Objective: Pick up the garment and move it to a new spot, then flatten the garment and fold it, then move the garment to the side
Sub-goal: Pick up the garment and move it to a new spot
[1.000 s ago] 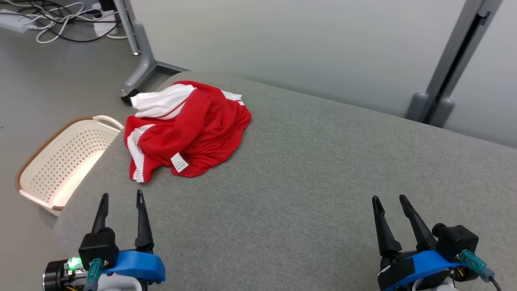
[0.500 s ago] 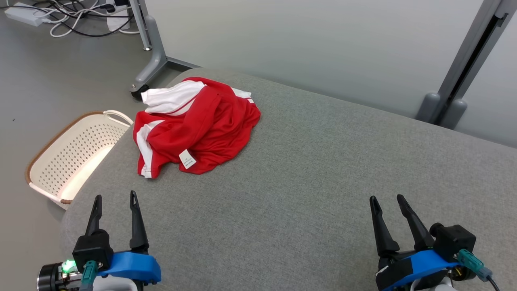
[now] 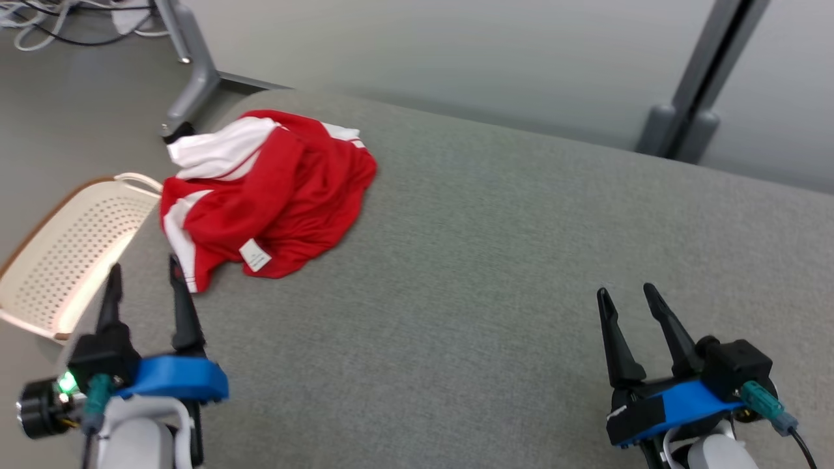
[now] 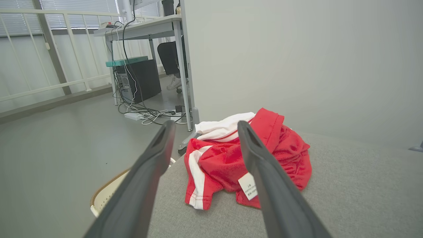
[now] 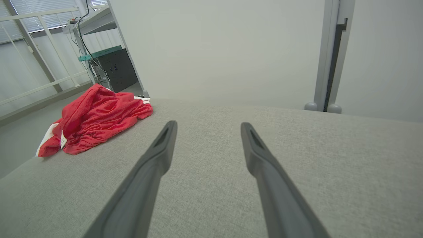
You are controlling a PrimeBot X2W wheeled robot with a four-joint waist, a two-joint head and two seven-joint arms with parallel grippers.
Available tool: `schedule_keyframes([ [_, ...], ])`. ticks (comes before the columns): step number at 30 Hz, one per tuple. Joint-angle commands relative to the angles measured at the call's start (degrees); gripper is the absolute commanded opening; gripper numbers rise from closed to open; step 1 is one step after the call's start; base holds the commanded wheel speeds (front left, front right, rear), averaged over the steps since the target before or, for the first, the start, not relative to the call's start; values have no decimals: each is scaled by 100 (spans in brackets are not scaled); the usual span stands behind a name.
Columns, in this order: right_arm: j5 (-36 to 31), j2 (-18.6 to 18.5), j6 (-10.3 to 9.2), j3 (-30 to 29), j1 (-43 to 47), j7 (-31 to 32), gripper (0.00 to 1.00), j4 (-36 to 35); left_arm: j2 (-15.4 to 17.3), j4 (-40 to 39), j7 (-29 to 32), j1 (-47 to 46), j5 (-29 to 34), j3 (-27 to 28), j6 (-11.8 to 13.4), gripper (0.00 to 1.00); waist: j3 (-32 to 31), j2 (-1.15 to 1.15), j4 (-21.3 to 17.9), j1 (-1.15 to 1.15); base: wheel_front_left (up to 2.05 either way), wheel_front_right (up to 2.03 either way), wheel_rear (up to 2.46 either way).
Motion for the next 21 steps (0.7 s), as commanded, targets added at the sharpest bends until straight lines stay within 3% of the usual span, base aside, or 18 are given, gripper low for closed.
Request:
schedule_keyframes([
  [1, -89, -29, 3, -16, -102, -20, 100, -71, 69, 19, -25, -252, -46, 96, -14, 100, 98, 0, -110, 0, 0, 0, 0],
  [13, -531, -142, 3, -112, -595, -20, 100, -674, 613, 466, -22, -1856, -144, 618, -97, 100, 1148, 0, -1041, 0, 0, 0, 0],
  [21, -656, -283, 3, -229, -668, -20, 100, -1173, 1063, 1424, -21, -2753, -192, 795, -262, 100, 1637, 0, -1508, 0, 0, 0, 0],
])
